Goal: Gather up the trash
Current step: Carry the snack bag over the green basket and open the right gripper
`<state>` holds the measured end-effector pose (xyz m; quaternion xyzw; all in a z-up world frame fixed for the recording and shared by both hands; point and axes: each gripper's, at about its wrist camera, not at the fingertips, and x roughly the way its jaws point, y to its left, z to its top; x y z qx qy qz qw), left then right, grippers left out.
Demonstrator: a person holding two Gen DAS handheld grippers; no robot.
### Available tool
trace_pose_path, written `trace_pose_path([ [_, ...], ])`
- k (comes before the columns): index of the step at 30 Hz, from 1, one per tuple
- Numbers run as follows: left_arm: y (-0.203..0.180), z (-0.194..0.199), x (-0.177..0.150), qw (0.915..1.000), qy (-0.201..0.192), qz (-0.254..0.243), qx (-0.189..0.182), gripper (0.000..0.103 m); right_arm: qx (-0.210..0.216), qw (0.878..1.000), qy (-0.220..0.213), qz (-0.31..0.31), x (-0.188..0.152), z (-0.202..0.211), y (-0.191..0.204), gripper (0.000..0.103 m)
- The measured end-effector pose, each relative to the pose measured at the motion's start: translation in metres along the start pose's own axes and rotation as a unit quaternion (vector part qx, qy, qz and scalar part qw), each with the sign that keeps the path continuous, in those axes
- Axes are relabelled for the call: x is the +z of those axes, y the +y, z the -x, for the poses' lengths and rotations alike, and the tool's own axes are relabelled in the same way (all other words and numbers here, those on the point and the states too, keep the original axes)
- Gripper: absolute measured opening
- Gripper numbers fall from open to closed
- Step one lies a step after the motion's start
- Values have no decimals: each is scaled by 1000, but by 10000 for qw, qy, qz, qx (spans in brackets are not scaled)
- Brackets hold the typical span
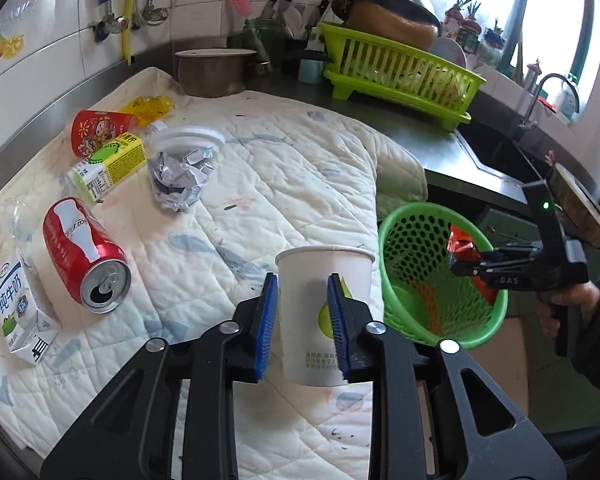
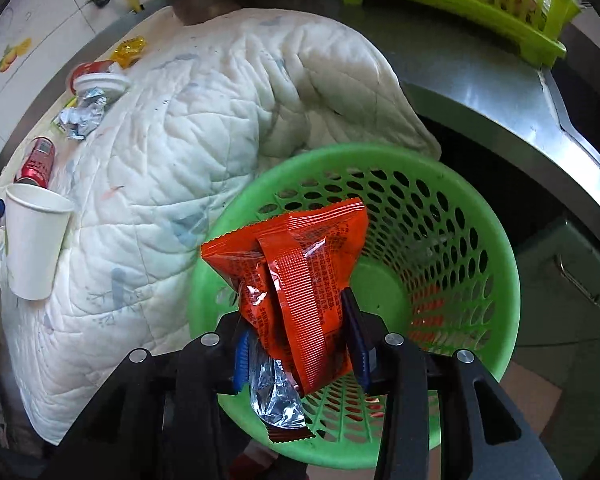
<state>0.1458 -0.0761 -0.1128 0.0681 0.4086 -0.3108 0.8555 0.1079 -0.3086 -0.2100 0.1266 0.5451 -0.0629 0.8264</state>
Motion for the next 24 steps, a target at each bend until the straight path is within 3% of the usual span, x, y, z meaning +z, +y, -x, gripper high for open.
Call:
trace_pose_path([
  [2, -1, -4, 2, 10000, -1, 67, 40, 65, -53, 10000, 72, 1, -5, -4, -6, 42],
  [12, -4, -38, 0, 9986, 512, 101, -77, 64, -142, 9996, 156, -171, -7, -12, -20, 49],
  [15, -4, -46, 0, 9980, 601, 102, -172, 63, -159, 9995, 163, -201, -9, -11, -22, 67],
  [19, -11, -50, 0, 9979, 625, -20, -167, 59, -216, 9995, 76, -219, -11, -4, -23, 76],
  [24, -17, -48, 4, 9981, 572, -66, -235, 55, -180, 9993, -129, -308, -18, 16, -27, 78],
])
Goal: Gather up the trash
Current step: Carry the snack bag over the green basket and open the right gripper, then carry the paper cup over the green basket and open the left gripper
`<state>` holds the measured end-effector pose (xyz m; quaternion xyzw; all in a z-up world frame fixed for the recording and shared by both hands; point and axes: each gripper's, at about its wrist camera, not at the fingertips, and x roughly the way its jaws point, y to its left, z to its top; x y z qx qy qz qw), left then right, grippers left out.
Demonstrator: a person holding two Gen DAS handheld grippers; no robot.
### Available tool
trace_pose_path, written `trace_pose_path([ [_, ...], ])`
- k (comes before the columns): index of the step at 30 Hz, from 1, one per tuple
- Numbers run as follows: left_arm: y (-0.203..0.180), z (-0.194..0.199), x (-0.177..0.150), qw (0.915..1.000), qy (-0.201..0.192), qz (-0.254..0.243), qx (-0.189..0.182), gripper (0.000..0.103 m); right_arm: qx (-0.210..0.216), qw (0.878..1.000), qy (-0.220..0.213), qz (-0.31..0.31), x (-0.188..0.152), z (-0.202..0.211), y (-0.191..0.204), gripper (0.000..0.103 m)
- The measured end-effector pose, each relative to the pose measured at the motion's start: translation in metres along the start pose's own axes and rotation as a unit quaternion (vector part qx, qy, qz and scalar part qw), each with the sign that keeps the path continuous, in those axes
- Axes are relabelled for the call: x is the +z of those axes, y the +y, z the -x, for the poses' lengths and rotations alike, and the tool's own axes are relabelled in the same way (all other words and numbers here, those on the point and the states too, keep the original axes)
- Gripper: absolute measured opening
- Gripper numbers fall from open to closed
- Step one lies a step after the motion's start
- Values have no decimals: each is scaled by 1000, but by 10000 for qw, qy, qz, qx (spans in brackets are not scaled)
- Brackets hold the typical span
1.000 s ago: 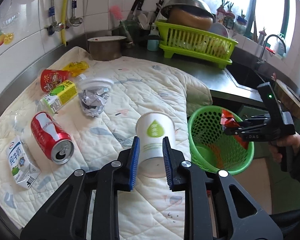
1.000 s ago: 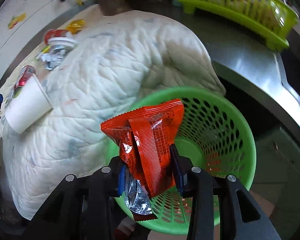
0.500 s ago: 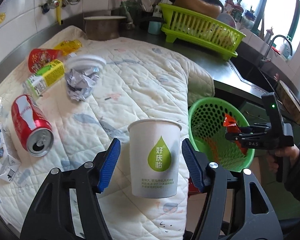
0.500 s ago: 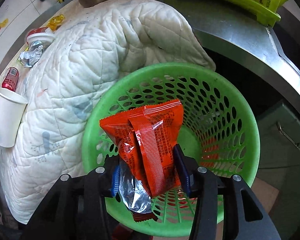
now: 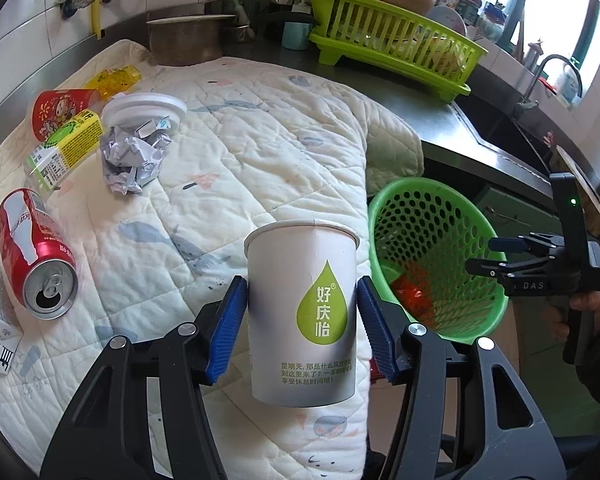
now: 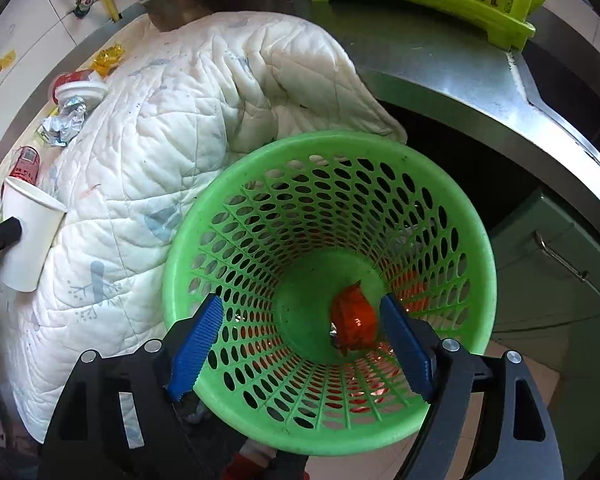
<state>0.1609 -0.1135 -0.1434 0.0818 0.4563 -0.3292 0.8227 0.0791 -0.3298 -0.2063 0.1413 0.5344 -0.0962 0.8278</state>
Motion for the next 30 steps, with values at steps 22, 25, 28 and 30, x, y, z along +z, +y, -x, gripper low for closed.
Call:
trace_pose_path([
  [22, -143, -65, 46, 9901, 229, -671, -1215, 72, -127, 9952, -890, -380, -60, 109, -33, 80],
  [25, -149, -63, 46, 9900, 206, -675, -1222, 72, -122, 9947, -944, -400, -63, 115, -36, 80],
  [28, -148, -53, 44, 9910, 133, -669, -1149, 73, -74, 9945, -998, -319, -62, 119, -34, 80],
  [30, -140, -42, 41, 9928, 51, -627, -1023, 73, -13, 9944, -1036, -228, -58, 120, -29, 80],
])
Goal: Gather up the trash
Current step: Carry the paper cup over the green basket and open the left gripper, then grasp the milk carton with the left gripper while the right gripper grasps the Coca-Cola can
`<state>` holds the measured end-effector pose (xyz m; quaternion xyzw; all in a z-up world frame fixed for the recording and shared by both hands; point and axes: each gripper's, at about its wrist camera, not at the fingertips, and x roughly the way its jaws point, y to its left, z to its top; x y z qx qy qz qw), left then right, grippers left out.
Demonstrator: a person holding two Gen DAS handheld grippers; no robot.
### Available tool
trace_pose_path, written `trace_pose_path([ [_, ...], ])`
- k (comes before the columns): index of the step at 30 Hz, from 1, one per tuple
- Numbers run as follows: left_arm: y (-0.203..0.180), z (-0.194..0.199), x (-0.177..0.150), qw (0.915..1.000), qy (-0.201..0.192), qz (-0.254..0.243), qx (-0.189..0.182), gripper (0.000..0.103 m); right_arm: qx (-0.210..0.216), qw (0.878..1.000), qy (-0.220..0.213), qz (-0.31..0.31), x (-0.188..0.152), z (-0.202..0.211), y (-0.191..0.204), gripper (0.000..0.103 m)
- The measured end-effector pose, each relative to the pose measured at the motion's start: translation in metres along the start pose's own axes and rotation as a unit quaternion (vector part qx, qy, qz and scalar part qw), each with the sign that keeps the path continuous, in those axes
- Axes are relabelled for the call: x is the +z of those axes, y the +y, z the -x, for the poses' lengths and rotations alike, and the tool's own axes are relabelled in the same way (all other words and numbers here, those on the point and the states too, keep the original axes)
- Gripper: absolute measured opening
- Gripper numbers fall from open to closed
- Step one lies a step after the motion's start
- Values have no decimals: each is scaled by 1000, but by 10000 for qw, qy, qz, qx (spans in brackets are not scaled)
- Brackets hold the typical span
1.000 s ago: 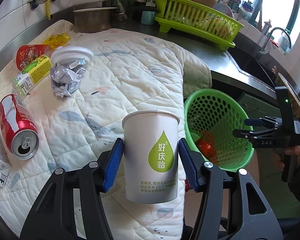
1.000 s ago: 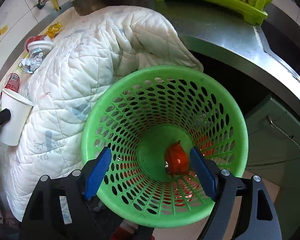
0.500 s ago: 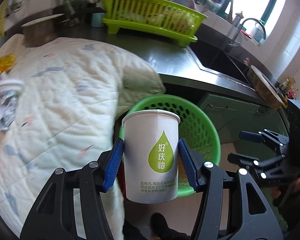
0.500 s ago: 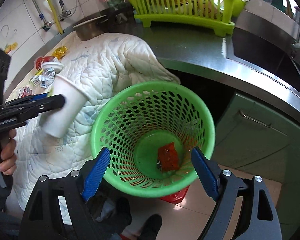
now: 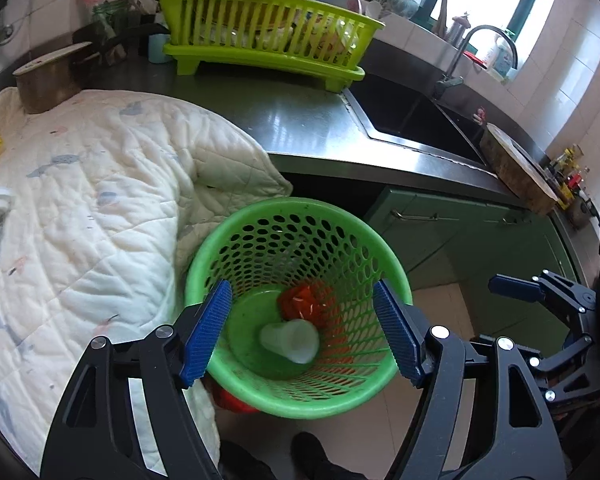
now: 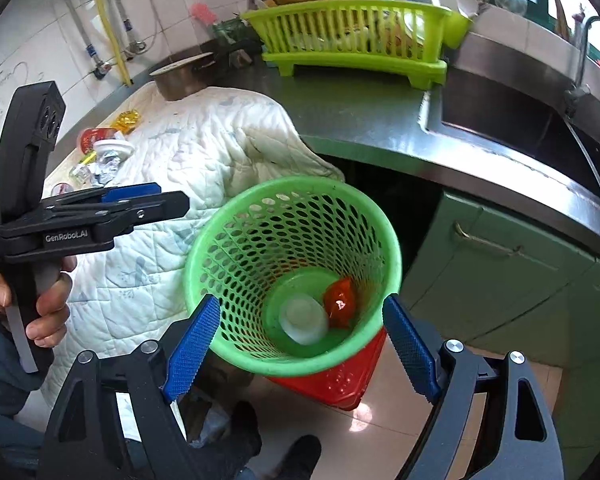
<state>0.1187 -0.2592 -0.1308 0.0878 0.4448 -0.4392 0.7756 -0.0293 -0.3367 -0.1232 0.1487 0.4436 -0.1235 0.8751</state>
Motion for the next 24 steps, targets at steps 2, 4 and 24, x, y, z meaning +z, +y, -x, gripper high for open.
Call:
trace_pose_path([
  [2, 8, 13, -3, 9998, -85, 85, 127, 73, 64, 9999, -34, 111, 4, -1, 6, 80],
  [4, 19, 30, -7, 9991, -187, 206, 331, 73, 152, 9996, -55, 244, 10, -4, 14, 80],
  [24, 203, 209, -70, 9173, -1059, 2285, 3083, 73, 1296, 9753, -93, 1786, 78, -49, 175, 82],
])
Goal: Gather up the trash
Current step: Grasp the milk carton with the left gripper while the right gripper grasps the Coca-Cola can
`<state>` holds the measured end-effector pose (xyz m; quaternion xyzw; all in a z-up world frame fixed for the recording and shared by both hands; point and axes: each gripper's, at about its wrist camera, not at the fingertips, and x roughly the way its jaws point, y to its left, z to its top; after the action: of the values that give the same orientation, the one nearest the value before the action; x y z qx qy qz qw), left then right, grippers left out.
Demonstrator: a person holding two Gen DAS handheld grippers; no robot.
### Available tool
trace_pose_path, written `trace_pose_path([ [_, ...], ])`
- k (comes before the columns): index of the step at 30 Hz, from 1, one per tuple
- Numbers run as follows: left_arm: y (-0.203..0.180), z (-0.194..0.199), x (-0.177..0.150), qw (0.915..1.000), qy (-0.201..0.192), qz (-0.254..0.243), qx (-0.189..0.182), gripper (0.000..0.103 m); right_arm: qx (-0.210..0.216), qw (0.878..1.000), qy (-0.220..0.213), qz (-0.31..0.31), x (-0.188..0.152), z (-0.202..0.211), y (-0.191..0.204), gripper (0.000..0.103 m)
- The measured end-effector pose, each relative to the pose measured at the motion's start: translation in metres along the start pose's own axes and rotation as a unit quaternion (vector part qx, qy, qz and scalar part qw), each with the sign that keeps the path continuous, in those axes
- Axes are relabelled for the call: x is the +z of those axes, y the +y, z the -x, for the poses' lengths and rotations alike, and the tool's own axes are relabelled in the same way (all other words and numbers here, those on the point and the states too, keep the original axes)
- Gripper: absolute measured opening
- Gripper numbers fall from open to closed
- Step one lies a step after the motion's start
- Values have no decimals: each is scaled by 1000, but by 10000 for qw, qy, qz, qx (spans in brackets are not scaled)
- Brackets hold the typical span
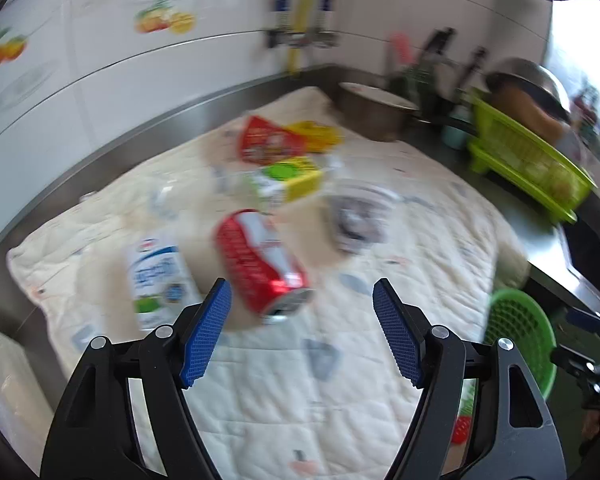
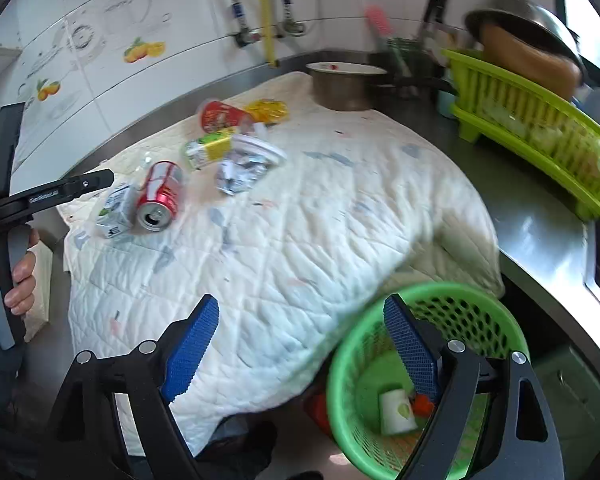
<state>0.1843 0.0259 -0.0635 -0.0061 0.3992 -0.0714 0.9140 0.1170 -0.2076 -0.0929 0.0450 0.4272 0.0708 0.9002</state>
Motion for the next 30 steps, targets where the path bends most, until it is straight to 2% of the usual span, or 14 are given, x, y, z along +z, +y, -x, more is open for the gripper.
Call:
trace_pose_path([
  [4, 50, -16, 7, 9973, 188, 523, 478, 73, 197, 9995, -17, 264, 25, -17, 30, 82],
  [9, 102, -53, 12, 9882, 600, 1069, 914, 77, 383, 9981, -25, 488, 45, -31, 58, 82],
  [11, 113, -66, 15, 9859, 745, 1188, 916, 77, 430, 9976, -8, 547, 50, -36, 66, 82],
  [14, 122, -84, 17, 9820, 931, 1287, 1018, 86, 484, 9971, 45, 578, 56, -46, 75, 82],
  [20, 128, -119, 19, 9745, 1278, 1519, 1050, 88, 541, 9962, 155, 668, 67, -62, 90, 82],
  [22, 127, -127, 19, 9731, 1361, 1500, 1097, 87, 558, 9956, 186, 729, 71, -68, 96, 82],
  [25, 131, -137, 17, 9711, 1494, 1570, 995, 71, 623, 9946, 245, 793, 80, -79, 105, 82],
  [30, 136, -131, 15, 9732, 1411, 1594, 864, 67, 767, 9921, 341, 930, 99, -100, 125, 82],
])
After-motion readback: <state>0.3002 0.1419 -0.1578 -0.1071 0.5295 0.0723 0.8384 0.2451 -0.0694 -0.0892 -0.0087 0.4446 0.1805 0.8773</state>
